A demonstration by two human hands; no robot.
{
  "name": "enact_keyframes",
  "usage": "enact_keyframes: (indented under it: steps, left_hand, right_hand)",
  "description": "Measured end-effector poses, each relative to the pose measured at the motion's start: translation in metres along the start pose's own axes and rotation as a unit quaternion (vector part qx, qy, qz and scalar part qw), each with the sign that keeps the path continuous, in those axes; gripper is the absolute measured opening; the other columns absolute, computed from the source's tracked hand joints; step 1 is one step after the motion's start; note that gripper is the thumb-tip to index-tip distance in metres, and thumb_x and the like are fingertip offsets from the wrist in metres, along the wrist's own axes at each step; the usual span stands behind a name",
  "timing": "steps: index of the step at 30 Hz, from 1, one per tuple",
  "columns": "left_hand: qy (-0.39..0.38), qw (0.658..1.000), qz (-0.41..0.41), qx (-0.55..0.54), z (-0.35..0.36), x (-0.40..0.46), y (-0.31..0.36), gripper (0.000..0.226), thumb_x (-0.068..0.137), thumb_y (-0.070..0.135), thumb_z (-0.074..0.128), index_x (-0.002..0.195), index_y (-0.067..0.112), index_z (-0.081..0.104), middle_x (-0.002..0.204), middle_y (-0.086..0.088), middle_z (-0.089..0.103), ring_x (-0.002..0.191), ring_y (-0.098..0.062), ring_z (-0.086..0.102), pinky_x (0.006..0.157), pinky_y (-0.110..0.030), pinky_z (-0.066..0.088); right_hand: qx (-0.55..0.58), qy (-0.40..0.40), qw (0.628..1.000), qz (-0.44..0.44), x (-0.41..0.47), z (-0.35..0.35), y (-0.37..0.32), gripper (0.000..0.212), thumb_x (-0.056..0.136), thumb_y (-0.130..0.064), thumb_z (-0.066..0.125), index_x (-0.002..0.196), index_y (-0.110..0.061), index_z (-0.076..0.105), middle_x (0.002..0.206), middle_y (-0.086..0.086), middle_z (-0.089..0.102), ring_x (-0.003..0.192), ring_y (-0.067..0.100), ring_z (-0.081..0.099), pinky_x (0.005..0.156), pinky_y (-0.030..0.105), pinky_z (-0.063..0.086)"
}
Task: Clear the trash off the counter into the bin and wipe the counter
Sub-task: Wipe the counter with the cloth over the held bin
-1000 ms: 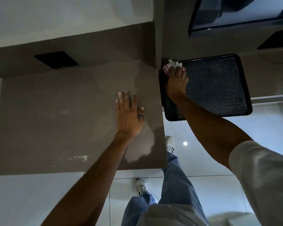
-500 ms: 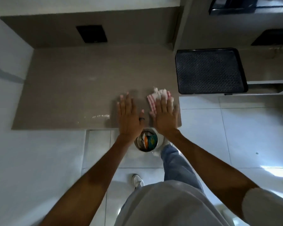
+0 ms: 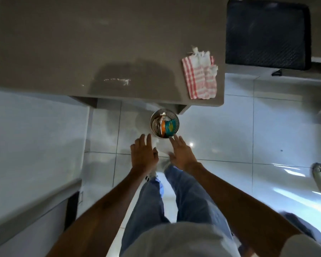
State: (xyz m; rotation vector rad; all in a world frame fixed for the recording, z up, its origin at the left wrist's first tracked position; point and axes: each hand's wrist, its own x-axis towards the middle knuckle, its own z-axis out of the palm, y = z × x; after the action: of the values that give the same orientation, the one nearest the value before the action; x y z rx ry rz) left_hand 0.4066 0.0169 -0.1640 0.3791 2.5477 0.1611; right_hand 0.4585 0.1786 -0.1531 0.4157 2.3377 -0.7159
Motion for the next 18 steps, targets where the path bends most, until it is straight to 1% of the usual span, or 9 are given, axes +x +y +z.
enact_keyframes:
  steps: [1, 3, 6, 8, 10, 12, 14, 16, 18]
  left_hand:
    - [-0.032, 0.999, -0.025, -0.032, 0.015, 0.014, -0.002, 0.067, 0.099, 0.043, 0.056, 0.158, 0.016, 0.038, 0.16, -0.014, 0.044, 0.141, -0.032, 0.051, 0.111, -0.046, 0.047]
    - [-0.076, 0.981, -0.1, -0.146, 0.046, 0.053, -0.004, 0.073, 0.101, 0.04, 0.055, 0.163, 0.013, 0.028, 0.164, -0.018, 0.036, 0.143, -0.036, 0.049, 0.113, -0.048, 0.048]
    - [-0.118, 0.906, -0.218, -0.345, 0.1, 0.133, -0.006, 0.081, 0.1, 0.033, 0.061, 0.166, 0.011, 0.019, 0.167, -0.021, 0.029, 0.146, -0.04, 0.047, 0.114, -0.048, 0.05]
    - [-0.122, 0.851, -0.28, -0.427, 0.144, 0.187, -0.011, 0.089, 0.097, 0.033, 0.068, 0.167, 0.012, 0.016, 0.168, -0.02, 0.028, 0.148, -0.041, 0.044, 0.115, -0.049, 0.051]
    - [-0.14, 0.793, -0.316, -0.501, 0.179, 0.225, -0.017, 0.091, 0.097, 0.03, 0.07, 0.168, 0.022, 0.013, 0.169, -0.015, 0.028, 0.149, -0.04, 0.043, 0.112, -0.057, 0.052]
    - [-0.172, 0.743, -0.287, -0.579, 0.211, 0.252, -0.021, 0.075, 0.098, 0.031, 0.069, 0.161, 0.033, 0.029, 0.164, -0.011, 0.041, 0.143, -0.041, 0.05, 0.102, -0.066, 0.055]
    - [-0.165, 0.693, -0.264, -0.65, 0.221, 0.26, -0.023, 0.056, 0.099, 0.033, 0.068, 0.151, 0.034, 0.046, 0.155, -0.012, 0.054, 0.135, -0.045, 0.058, 0.096, -0.073, 0.054]
    - [-0.132, 0.66, -0.283, -0.683, 0.209, 0.245, -0.026, 0.057, 0.097, 0.023, 0.072, 0.15, 0.033, 0.052, 0.152, -0.015, 0.057, 0.131, -0.049, 0.06, 0.095, -0.076, 0.053]
    - [-0.115, 0.662, -0.295, -0.68, 0.172, 0.213, -0.023, 0.072, 0.094, 0.004, 0.073, 0.154, 0.033, 0.047, 0.154, -0.018, 0.054, 0.129, -0.053, 0.06, 0.094, -0.076, 0.053]
  right_hand:
    - [0.047, -0.015, 0.998, 0.036, 0.018, 0.007, 0.008, 0.071, 0.104, -0.029, 0.056, 0.163, -0.018, 0.018, 0.172, 0.006, 0.015, 0.159, 0.029, 0.015, 0.128, 0.048, 0.025]
    - [0.148, -0.005, 0.984, 0.102, 0.065, 0.018, 0.025, 0.071, 0.1, -0.018, 0.062, 0.161, -0.011, 0.025, 0.166, 0.012, 0.03, 0.153, 0.032, 0.03, 0.124, 0.043, 0.033]
    - [0.252, 0.059, 0.947, 0.19, 0.154, 0.047, 0.061, 0.074, 0.095, -0.012, 0.068, 0.158, -0.006, 0.029, 0.159, 0.017, 0.041, 0.144, 0.034, 0.044, 0.112, 0.039, 0.044]
    - [0.308, 0.082, 0.917, 0.239, 0.215, 0.073, 0.087, 0.083, 0.094, -0.014, 0.071, 0.161, -0.008, 0.021, 0.162, 0.016, 0.038, 0.146, 0.035, 0.043, 0.11, 0.041, 0.047]
    - [0.34, 0.079, 0.897, 0.27, 0.262, 0.096, 0.111, 0.076, 0.097, -0.013, 0.067, 0.159, -0.009, 0.023, 0.155, 0.017, 0.046, 0.137, 0.036, 0.052, 0.097, 0.039, 0.056]
    - [0.326, 0.068, 0.905, 0.266, 0.295, 0.116, 0.132, 0.056, 0.098, -0.014, 0.065, 0.148, -0.009, 0.04, 0.142, 0.016, 0.057, 0.123, 0.034, 0.062, 0.091, 0.042, 0.062]
    - [0.289, 0.07, 0.924, 0.24, 0.303, 0.119, 0.14, 0.049, 0.094, -0.017, 0.071, 0.137, -0.01, 0.05, 0.132, 0.014, 0.063, 0.116, 0.032, 0.065, 0.092, 0.045, 0.062]
    - [0.243, 0.074, 0.944, 0.209, 0.282, 0.114, 0.131, 0.06, 0.09, -0.021, 0.076, 0.141, -0.012, 0.046, 0.133, 0.012, 0.064, 0.12, 0.031, 0.064, 0.096, 0.042, 0.06]
    - [0.202, 0.093, 0.958, 0.179, 0.239, 0.093, 0.099, 0.081, 0.089, -0.024, 0.076, 0.155, -0.012, 0.031, 0.152, 0.016, 0.049, 0.131, 0.034, 0.058, 0.102, 0.046, 0.057]
